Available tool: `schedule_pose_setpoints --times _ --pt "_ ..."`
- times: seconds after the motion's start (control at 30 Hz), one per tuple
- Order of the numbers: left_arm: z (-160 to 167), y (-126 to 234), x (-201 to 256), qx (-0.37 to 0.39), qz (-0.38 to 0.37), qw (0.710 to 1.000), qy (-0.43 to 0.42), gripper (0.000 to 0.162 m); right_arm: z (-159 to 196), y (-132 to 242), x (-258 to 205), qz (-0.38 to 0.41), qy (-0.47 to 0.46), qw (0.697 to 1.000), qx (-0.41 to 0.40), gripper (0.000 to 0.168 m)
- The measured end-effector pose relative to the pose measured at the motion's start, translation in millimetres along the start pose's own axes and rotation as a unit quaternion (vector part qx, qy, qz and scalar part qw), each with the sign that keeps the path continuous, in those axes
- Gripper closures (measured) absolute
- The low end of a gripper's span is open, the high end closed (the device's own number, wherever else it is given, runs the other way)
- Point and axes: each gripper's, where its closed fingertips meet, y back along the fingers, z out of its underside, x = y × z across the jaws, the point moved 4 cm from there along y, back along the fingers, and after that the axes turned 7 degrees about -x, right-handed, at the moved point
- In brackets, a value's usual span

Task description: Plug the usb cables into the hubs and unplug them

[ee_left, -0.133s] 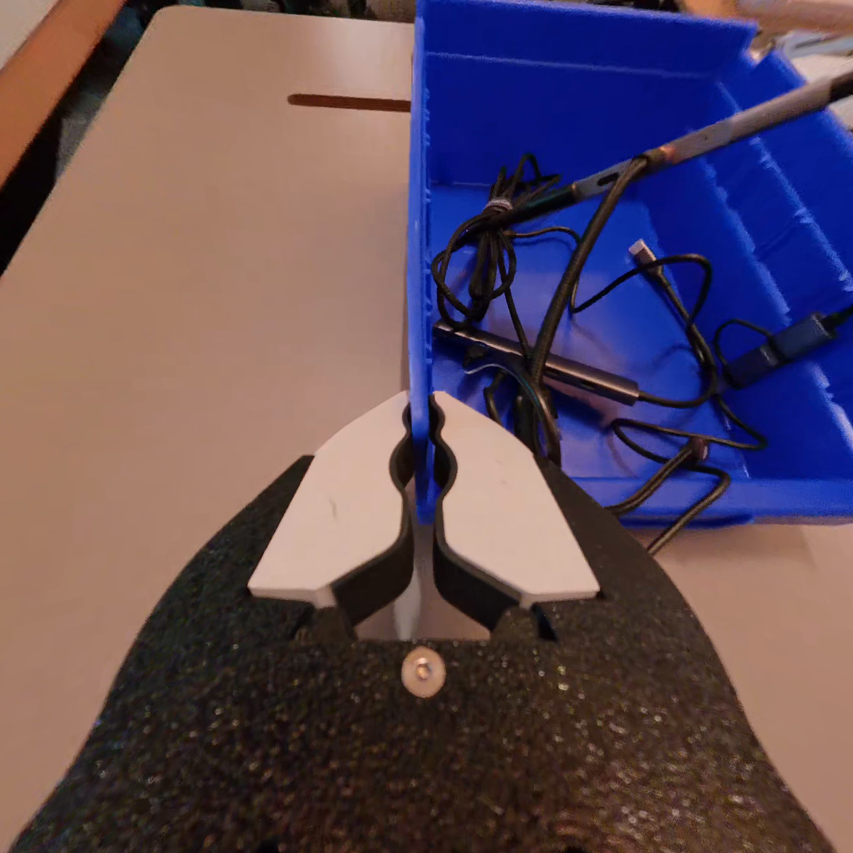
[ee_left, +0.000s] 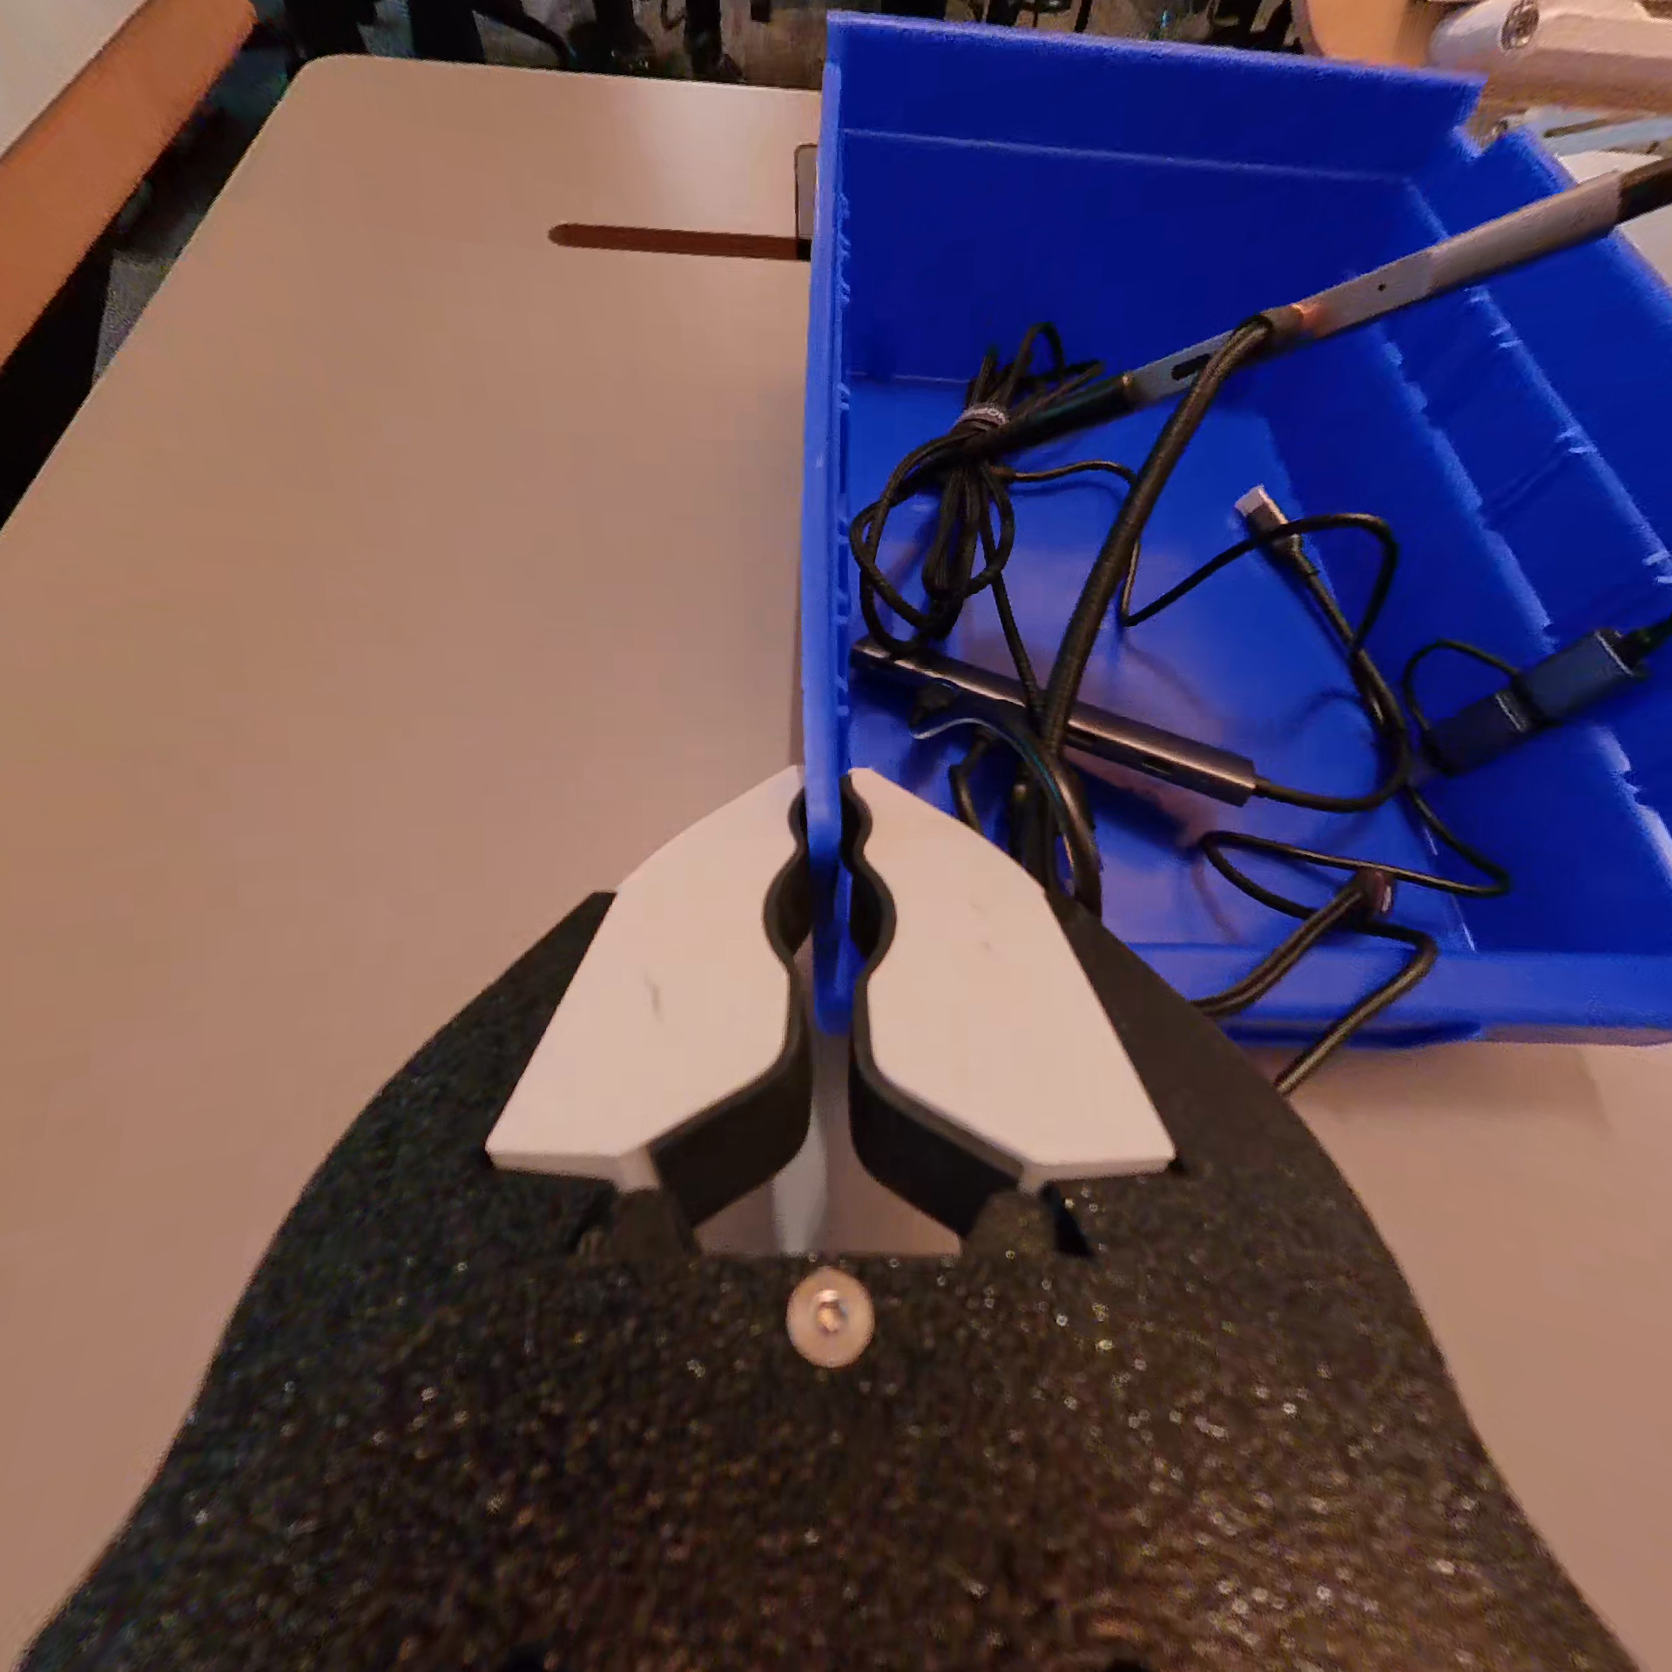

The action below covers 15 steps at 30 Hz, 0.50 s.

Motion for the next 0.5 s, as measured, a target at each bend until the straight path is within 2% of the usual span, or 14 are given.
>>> schedule_pose_setpoints --times 0.23,0.33,0.4,0.43,0.5 --pt "-2.7 -4.1 6.6 0.014 -0.017 1.0 -0.011 0.159 -3.3 -2.9 3.6 0.001 -0.027 1.0 0.001 0.161" --pt "-2.7 -3.6 7.3 0.017 -0.02 0.999 -0.033 0.158 -9.7 25.4 4.5 0.069 0.0 0.997 0.022 0.139" --pt "-3.2 -2.0 7.3 0.011 -0.022 0.998 -0.053 0.157 -21.0 52.0 -2.4 0.104 0.032 0.992 0.065 0.135" --pt "-6.0 1.1 5.2 0.015 -0.033 0.997 -0.063 0.15 -28.1 62.5 -10.6 0.104 0.054 0.989 0.089 0.135" --pt "-20.6 15.7 1.9 0.047 -0.053 0.993 -0.09 0.137 -42.8 75.8 -33.5 0.056 0.083 0.989 0.109 0.131"
